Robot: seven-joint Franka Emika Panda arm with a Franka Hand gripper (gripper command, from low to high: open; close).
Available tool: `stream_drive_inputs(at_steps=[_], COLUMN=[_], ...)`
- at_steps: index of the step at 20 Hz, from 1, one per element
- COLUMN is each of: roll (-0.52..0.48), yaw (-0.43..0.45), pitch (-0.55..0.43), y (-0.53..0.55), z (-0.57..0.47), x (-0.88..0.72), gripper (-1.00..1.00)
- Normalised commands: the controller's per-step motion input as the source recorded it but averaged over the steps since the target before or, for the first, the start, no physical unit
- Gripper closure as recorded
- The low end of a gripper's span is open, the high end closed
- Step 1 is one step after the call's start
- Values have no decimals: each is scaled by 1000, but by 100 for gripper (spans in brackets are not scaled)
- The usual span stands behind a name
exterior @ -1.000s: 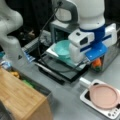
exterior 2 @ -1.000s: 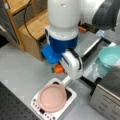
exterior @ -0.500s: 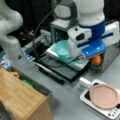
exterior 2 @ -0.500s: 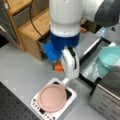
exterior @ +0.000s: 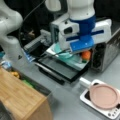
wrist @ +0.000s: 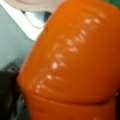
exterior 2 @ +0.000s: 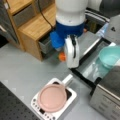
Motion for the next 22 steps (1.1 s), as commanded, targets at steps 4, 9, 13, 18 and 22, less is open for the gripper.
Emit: stream_drive_inputs(at_steps=[4, 9, 13, 18, 22], roll=[-26, -32, -31, -16, -35], yaw=[-221, -216, -188, -239, -101], pitch=[-105, -117, -133, -96, -93], y=[-82, -107, -78, 25, 153], z=[-113, -84, -78, -43, -109], x=[-257, -108, -116, -218, -446], gripper=[100, 100, 100, 100, 100])
